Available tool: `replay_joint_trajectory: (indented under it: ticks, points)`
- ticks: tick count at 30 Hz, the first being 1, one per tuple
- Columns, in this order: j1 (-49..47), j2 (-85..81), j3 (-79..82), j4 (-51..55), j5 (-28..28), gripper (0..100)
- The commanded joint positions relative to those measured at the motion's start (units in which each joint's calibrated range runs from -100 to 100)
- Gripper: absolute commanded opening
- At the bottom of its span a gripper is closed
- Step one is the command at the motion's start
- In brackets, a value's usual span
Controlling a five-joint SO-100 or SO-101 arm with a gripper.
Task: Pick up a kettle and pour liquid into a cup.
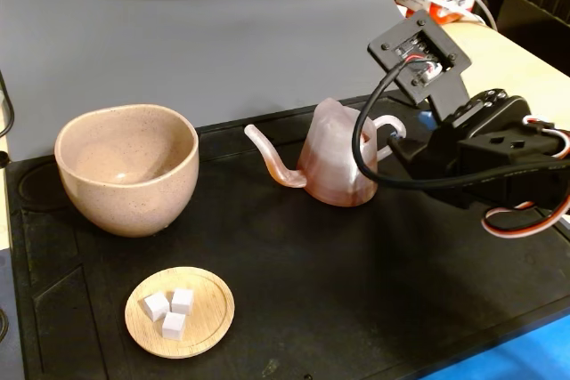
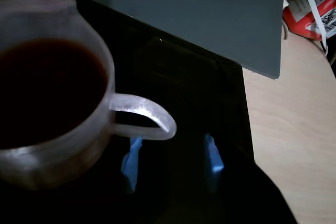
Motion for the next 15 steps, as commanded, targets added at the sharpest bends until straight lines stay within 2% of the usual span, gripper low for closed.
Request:
replay_joint_trajectory:
  ticks: [1,15]
  points:
    - [0.2,1.6,-4.2,-0.3,0.2,16]
    - [0.4,5.0,-9.5,0.0,0.2,16]
